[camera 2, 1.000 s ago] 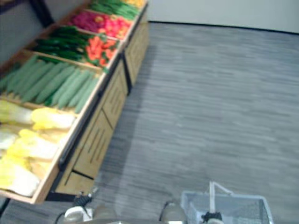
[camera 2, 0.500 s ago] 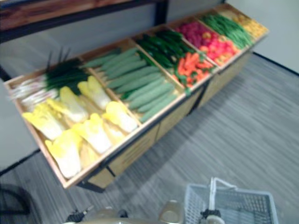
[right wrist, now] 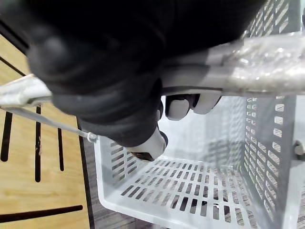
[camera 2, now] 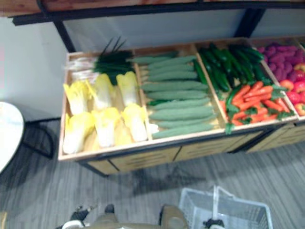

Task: Pick vegetable in the basket

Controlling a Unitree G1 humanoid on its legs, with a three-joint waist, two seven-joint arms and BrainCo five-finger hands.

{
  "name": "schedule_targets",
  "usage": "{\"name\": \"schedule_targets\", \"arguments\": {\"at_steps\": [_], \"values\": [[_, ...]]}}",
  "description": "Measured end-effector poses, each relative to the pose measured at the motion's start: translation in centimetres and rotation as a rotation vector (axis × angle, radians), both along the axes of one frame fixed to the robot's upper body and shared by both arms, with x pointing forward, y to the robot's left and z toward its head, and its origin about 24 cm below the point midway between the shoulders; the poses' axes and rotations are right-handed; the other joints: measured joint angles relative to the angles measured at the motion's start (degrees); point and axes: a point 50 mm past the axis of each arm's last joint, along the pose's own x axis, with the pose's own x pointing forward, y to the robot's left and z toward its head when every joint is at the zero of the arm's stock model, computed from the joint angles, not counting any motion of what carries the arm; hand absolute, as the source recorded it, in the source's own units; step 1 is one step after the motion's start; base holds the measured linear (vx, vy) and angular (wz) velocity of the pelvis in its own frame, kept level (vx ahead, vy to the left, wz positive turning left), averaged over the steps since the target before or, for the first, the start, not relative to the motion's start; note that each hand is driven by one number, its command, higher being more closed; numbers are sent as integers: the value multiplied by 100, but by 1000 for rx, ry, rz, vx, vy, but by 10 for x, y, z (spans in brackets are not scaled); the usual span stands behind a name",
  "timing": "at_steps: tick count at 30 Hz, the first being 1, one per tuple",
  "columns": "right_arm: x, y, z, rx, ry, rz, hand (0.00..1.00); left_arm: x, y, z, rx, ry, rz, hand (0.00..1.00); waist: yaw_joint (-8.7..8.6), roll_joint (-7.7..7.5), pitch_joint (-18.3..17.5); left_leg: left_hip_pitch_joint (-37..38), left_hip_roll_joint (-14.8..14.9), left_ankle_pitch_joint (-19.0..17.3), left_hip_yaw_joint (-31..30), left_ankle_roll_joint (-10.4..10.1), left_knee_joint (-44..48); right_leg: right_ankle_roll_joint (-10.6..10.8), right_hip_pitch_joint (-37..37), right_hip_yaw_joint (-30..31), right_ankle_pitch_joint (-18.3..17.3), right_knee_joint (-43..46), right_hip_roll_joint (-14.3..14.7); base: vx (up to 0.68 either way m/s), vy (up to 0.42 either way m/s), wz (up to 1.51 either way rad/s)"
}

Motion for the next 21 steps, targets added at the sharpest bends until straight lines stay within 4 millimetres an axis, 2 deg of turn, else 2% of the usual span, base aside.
{"name": "schedule_targets", "arguments": {"at_steps": [2,3,4,5,6,7,9,13,15,17,21], "values": [[0,0,0,-1,2,4,100,-1,-1,0,-2,1,1,0,-21,-5,7,-42,-66,249,425,82,-33,-37,100,-157,26,-79,-99,0,-82,71],[5,1,1,0,-5,9,100,-1,-1,0,-3,2,0,0,-43,19,-10,-27,-152,786,1017,181,-418,-150,182,-409,181,-342,-201,-40,-34,67],[6,0,1,-4,-1,16,100,-1,-3,-1,-10,2,-1,0,-49,-27,32,-73,-151,595,1222,235,-245,-186,206,-569,240,-441,-270,-60,4,59],[8,2,1,-6,-2,29,100,3,-2,0,-13,-4,-1,0,-62,-53,62,-175,-133,214,1476,304,244,-194,224,-624,269,-450,-307,-64,38,43],[10,0,2,-17,-3,43,100,-1,-1,-1,-16,12,3,0,-67,-69,72,-208,-175,-355,1798,395,1004,-176,387,-758,282,-483,-402,-53,37,57],[9,-3,2,-27,5,46,100,-3,-2,-2,-19,20,-4,0,-88,-57,67,-93,-242,-532,1879,446,1157,-139,563,-893,303,-569,-460,-67,51,79],[4,-13,5,-66,21,66,100,-2,-8,-3,-38,22,-34,0,-92,68,20,238,-398,-472,1827,440,353,-28,729,-1079,354,-725,-429,-94,98,61],[18,-15,12,-103,-31,113,100,3,-4,-1,-21,19,-80,0,-94,-7,-9,370,-662,57,1720,573,-515,100,723,-1154,570,-1053,-482,-86,96,24],[26,-21,18,-142,-66,130,100,4,-3,0,-11,21,-113,0,-99,-32,-17,414,-745,128,1689,590,-677,132,736,-1123,605,-1066,-499,-64,88,16],[44,-32,33,-220,-129,188,100,17,0,7,18,-29,-162,0,-100,-32,-26,422,-789,143,1721,615,-686,159,735,-967,645,-1098,-497,-48,62,-3],[66,-47,55,-329,-216,271,100,47,7,25,79,-167,-236,0,-110,5,-45,420,-785,131,1803,598,-688,165,729,-858,695,-1170,-465,-24,29,-10]]}}
